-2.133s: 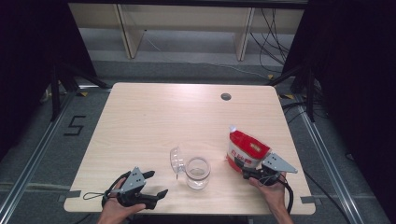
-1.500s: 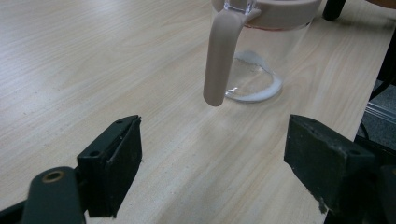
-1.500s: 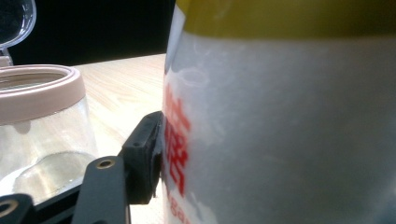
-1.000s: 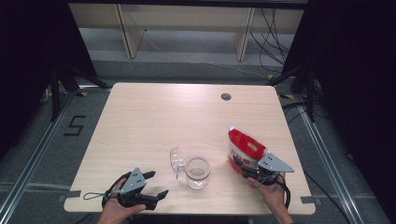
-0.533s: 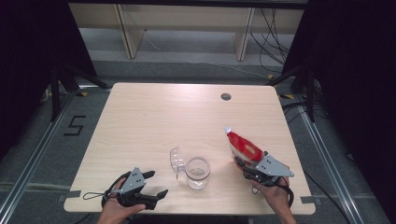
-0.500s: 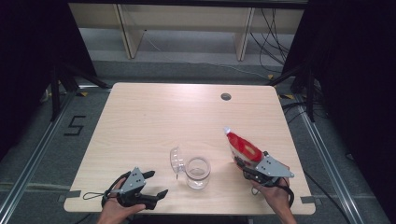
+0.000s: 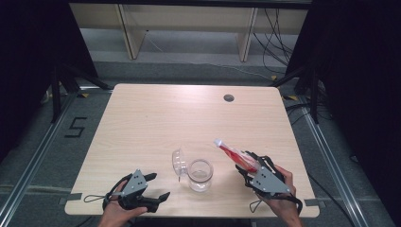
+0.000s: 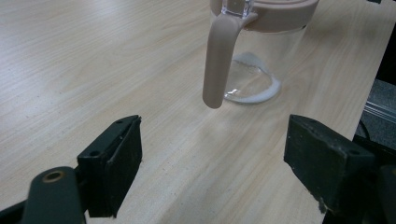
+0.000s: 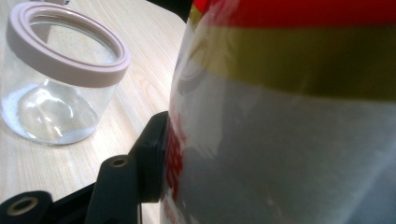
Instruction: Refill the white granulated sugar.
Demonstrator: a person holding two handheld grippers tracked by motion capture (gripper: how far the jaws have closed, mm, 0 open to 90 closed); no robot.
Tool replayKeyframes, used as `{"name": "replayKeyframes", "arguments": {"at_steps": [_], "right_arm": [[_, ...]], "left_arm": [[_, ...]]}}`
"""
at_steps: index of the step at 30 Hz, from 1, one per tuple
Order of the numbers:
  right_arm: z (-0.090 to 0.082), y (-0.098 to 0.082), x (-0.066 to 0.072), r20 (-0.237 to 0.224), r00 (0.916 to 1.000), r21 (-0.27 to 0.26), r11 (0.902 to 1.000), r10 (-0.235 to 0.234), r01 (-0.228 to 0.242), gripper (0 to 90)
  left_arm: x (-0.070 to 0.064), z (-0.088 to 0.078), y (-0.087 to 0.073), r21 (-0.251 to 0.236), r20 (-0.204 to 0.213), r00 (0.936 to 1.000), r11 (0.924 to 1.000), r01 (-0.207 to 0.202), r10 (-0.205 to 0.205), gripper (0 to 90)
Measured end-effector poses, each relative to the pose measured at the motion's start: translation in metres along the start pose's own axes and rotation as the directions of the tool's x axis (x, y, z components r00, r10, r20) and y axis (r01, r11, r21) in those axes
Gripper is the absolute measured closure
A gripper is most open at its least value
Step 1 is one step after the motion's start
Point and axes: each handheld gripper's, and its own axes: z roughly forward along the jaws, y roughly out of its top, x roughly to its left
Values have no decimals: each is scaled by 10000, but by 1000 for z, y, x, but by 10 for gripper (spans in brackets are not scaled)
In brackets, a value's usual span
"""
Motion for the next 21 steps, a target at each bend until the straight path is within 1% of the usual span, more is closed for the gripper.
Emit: {"name": "replayKeyframes", "arguments": {"at_steps": [1,2,3,5,6,7,9,10,11,12,13,14,15,16,17,18,19,20,21], "right_arm": [[-1,2,0,-72,9999,-51,9999,-128,128,467],[-2,3,1,-5,9995,80,9995,-318,318,467],[-2,5,2,-27,9974,139,9973,-719,719,467],[-2,8,5,-70,9922,362,9916,-1242,1244,467],[-2,9,8,-104,9918,457,9907,-1276,1280,467],[-1,11,9,-128,9866,455,9856,-1624,1628,468],[0,14,12,-240,9819,534,9805,-1880,1890,468],[0,15,14,-212,9805,670,9782,-1954,1964,469],[0,16,14,-239,9715,701,9690,-2357,2368,469],[0,18,15,-267,9670,795,9637,-2535,2548,469],[0,19,17,-269,9596,836,9560,-2800,2813,470],[0,20,19,-209,9602,960,9554,-2785,2792,470],[0,22,18,-257,9453,992,9401,-3251,3260,470],[-1,22,20,-201,9503,1185,9430,-3108,3109,470],[0,23,20,-204,9341,1200,9267,-3563,3561,470],[0,23,21,-79,9305,1282,9225,-3662,3641,470],[1,24,19,-111,9121,1229,9047,-4097,4079,470],[1,25,20,-116,9077,1277,8997,-4195,4174,471],[1,25,20,-85,9057,1226,8985,-4238,4215,471]], "left_arm": [[-1,0,0,-43,38,10000,10000,47,-46,190],[-1,0,0,-20,-1,10000,10000,-36,36,190],[-1,0,0,-28,-3,10000,10000,-27,27,190],[-1,1,0,-89,41,10000,10000,35,-35,190],[0,0,0,7,-9,10000,10000,-25,25,190],[-1,1,0,-34,17,10000,10000,67,-67,190],[0,0,0,14,21,10000,10000,-11,11,190],[0,0,0,20,-31,10000,10000,-26,26,190],[-1,0,0,-27,-14,10000,10000,32,-32,190],[-1,-1,0,-20,-41,10000,10000,28,-28,190],[0,-1,1,-22,-45,10000,10000,-16,16,190],[1,0,0,-40,12,10000,9999,-91,92,190],[1,0,0,17,-32,10000,10000,-61,61,190],[0,0,0,7,-30,10000,10000,-46,46,190],[0,-1,0,-10,-44,10000,10000,-20,20,190],[0,-1,1,-13,-40,10000,10000,-75,75,190],[-1,-1,1,-14,-47,10000,10000,25,-25,190],[0,-1,1,2,-37,10000,10000,14,-14,190],[0,0,0,1,17,10000,10000,29,-29,190]]}}
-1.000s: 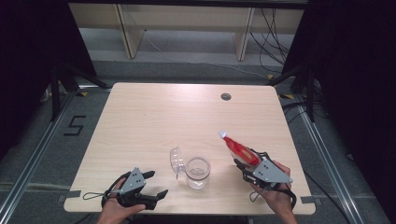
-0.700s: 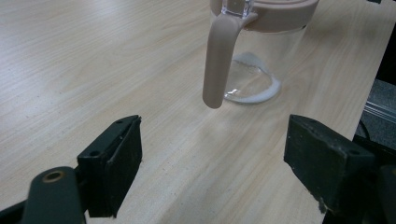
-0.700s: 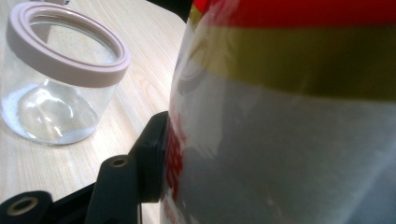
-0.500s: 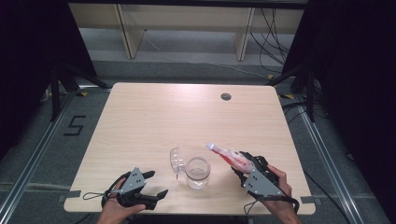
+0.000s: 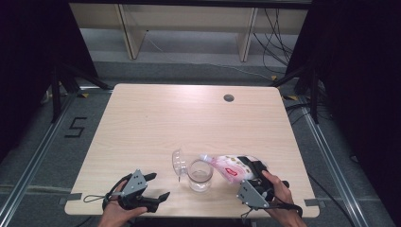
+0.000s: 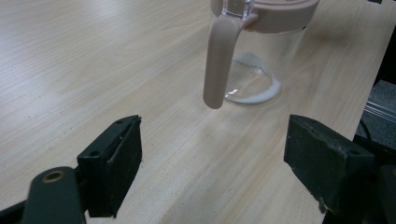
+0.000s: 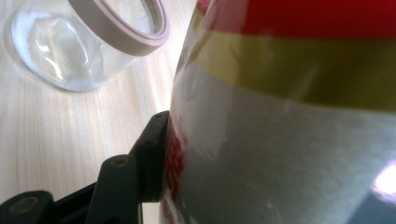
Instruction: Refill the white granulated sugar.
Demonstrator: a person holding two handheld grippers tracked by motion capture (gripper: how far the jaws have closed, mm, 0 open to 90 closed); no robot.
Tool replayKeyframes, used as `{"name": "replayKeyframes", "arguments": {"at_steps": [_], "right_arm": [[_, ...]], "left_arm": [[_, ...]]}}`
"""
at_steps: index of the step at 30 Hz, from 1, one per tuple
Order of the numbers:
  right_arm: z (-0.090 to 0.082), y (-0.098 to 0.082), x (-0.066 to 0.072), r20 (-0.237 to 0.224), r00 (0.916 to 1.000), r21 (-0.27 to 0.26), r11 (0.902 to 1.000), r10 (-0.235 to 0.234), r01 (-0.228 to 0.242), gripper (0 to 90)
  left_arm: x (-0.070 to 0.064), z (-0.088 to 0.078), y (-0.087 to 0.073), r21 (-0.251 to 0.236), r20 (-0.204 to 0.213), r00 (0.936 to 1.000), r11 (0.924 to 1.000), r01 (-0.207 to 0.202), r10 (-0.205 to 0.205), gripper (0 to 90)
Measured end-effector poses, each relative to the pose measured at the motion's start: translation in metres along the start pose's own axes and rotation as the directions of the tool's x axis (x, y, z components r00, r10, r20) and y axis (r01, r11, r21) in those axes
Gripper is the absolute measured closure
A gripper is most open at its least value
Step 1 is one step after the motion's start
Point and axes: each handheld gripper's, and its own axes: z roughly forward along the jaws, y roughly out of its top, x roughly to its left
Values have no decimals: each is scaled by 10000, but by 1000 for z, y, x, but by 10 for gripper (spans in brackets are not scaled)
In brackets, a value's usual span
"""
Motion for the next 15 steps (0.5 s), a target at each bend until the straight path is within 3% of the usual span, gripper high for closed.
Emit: {"name": "replayKeyframes", "arguments": {"at_steps": [2,4,7,8,10,11,13,14,15], "right_arm": [[-2,4,3,98,9997,407,9989,-244,240,471],[-3,7,5,254,9935,790,9909,-1108,1085,472],[-3,10,7,337,9864,945,9830,-1610,1572,473],[-3,11,8,370,9797,1018,9760,-1972,1926,474],[-2,14,6,368,9580,1100,9539,-2846,2792,474],[-1,12,9,350,9718,1072,9677,-2332,2284,475],[-1,12,9,344,9653,1098,9610,-2590,2539,475],[-1,13,10,331,9586,1142,9539,-2829,2775,476],[-1,15,8,288,9426,1201,9373,-3326,3270,476]], "left_arm": [[0,1,-1,-11,31,10000,10000,27,-27,189],[0,1,-1,104,-13,10000,9999,-93,93,189],[0,1,0,71,66,10000,10000,-13,13,189],[1,0,0,65,22,10000,9999,-93,93,189],[0,0,0,39,38,10000,10000,7,-7,189],[0,2,-1,-27,55,10000,10000,70,-70,189],[0,1,-1,66,59,10000,10000,-27,27,189],[0,1,0,115,-2,9999,9998,-135,135,189],[-1,1,0,45,43,10000,10000,-56,56,189]]}}
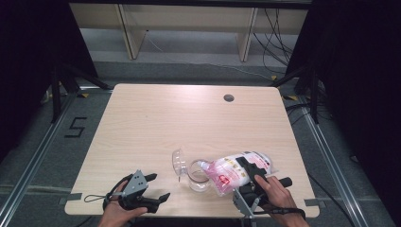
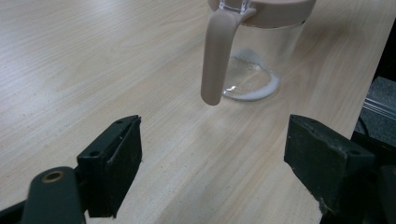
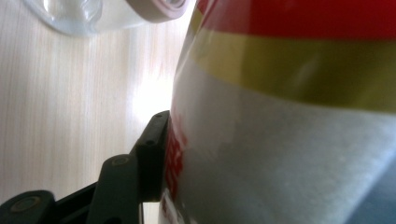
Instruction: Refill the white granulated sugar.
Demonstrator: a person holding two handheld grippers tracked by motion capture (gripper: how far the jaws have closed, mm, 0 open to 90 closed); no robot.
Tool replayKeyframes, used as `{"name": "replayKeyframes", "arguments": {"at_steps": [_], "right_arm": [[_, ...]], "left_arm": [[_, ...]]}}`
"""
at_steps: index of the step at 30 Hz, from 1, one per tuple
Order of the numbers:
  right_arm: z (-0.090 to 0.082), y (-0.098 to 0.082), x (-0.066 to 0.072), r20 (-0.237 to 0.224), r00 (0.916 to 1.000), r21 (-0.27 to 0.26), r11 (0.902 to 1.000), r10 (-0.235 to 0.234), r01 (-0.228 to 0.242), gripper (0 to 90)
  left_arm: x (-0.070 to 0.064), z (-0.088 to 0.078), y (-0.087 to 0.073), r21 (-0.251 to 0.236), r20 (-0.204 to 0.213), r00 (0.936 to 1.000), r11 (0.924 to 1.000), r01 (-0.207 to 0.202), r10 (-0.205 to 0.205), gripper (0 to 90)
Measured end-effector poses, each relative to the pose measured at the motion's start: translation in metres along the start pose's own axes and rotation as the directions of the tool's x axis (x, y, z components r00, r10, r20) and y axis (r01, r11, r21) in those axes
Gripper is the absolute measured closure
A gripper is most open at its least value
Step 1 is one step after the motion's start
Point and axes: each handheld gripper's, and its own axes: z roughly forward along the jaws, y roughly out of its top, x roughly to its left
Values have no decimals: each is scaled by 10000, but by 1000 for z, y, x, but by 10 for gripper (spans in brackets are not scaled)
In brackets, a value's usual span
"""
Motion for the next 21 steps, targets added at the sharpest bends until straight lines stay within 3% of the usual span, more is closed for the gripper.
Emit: {"name": "replayKeyframes", "arguments": {"at_steps": [1,2,3,4,5,6,7,8,11,14,15,16,17,19,20,21], "right_arm": [[0,0,4,-14,9993,92,9993,365,-365,476],[0,1,2,-37,10000,56,10000,66,-66,476],[0,1,5,-152,9991,141,9992,388,-386,477],[0,2,2,-68,10000,18,10000,-60,61,477],[0,2,4,-96,9996,84,9996,275,-274,477],[1,2,4,-135,9998,-13,9999,122,-122,477],[1,3,3,-100,9994,5,9995,-318,318,478],[0,3,5,-154,9998,196,9998,-94,97,478],[1,4,7,-180,9996,291,9993,-219,224,479],[1,6,6,-88,9947,282,9944,-1021,1023,480],[1,8,4,12,9895,345,9890,-1443,1442,481],[1,7,7,-58,9910,469,9899,-1334,1336,481],[0,9,5,44,9847,472,9836,-1743,1739,481],[-2,10,9,33,9897,834,9863,-1430,1422,482],[1,11,6,302,9791,414,9790,-2009,1996,482],[-2,12,6,8,9801,793,9770,-1984,1977,483]], "left_arm": [[0,0,0,47,42,10000,10000,4,-4,189],[1,0,0,26,22,10000,10000,22,-22,189],[1,0,0,-64,18,10000,10000,40,-40,189],[0,0,0,-48,14,9999,9999,131,-131,189],[0,0,0,-62,15,9999,9999,130,-130,189],[0,0,0,-28,14,10000,10000,72,-71,189],[1,-1,0,19,14,10000,10000,-80,80,189],[1,-1,1,-28,-21,10000,10000,39,-39,189],[2,-2,1,-17,-54,9999,10000,-92,92,189],[0,0,0,-61,-11,9999,9999,138,-138,189],[1,0,0,22,7,10000,10000,8,-8,189],[1,0,0,50,23,10000,10000,-72,72,189],[0,0,0,33,-23,10000,10000,-52,52,189],[-1,2,0,-102,72,9999,9998,146,-145,189],[0,1,0,149,8,10000,9999,-84,84,189],[0,1,0,163,16,9999,9998,-100,99,189]]}}
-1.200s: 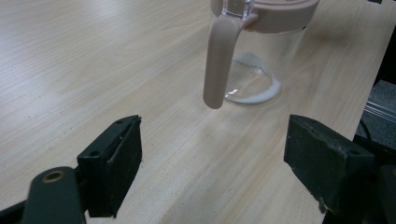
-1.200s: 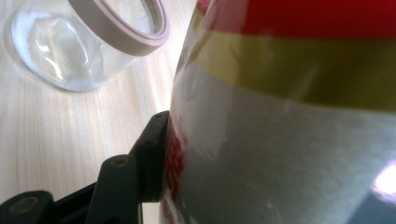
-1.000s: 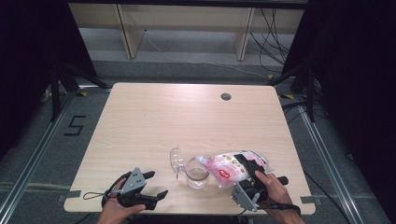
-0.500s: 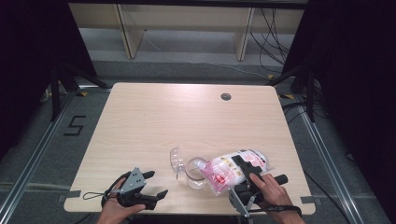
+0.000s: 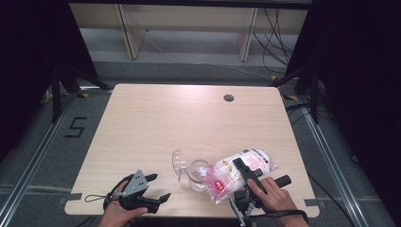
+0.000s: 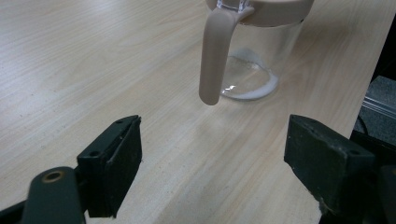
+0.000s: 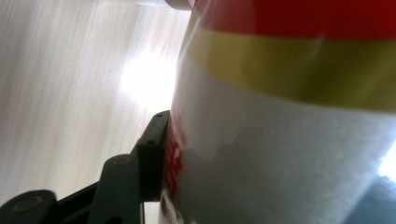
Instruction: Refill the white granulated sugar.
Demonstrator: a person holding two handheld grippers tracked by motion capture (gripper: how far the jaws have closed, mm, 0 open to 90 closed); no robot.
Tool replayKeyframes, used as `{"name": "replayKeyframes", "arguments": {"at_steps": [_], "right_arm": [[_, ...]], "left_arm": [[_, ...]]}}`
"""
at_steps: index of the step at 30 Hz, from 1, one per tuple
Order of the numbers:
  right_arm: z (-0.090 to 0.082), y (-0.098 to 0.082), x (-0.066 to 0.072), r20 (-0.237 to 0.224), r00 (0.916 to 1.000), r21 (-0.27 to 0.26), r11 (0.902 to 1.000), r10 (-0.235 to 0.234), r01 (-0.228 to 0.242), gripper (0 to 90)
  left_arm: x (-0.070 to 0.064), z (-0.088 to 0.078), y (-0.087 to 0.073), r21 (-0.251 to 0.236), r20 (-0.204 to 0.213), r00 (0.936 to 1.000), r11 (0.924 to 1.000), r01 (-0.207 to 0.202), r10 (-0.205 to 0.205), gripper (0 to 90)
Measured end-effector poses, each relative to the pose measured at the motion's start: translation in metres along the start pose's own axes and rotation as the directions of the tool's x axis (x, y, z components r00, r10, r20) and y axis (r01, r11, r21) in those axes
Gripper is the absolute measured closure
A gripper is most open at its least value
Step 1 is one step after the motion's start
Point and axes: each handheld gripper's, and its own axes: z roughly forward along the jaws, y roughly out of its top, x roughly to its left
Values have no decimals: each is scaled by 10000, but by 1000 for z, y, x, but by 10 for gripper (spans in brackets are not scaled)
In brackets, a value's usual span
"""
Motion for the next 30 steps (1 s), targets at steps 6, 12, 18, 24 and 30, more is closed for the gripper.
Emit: {"name": "replayKeyframes", "arguments": {"at_steps": [6,12,18,24,30], "right_arm": [[1,3,0,297,9979,-145,9982,-576,580,487],[0,4,0,341,9944,-28,9949,-1003,1005,489],[1,3,-2,431,9882,135,9892,-1467,1462,492],[2,3,-3,496,9828,264,9839,-1781,1769,494],[4,3,-3,440,9775,253,9784,-2061,2052,497]], "left_arm": [[0,0,0,-89,-32,9999,9999,136,-137,189],[0,0,0,2,74,9999,10000,83,-83,189],[0,0,0,12,-20,10000,10000,-28,28,189],[-1,1,0,-44,52,9999,9999,110,-110,189],[-1,1,0,-48,-22,10000,10000,36,-37,189]]}}
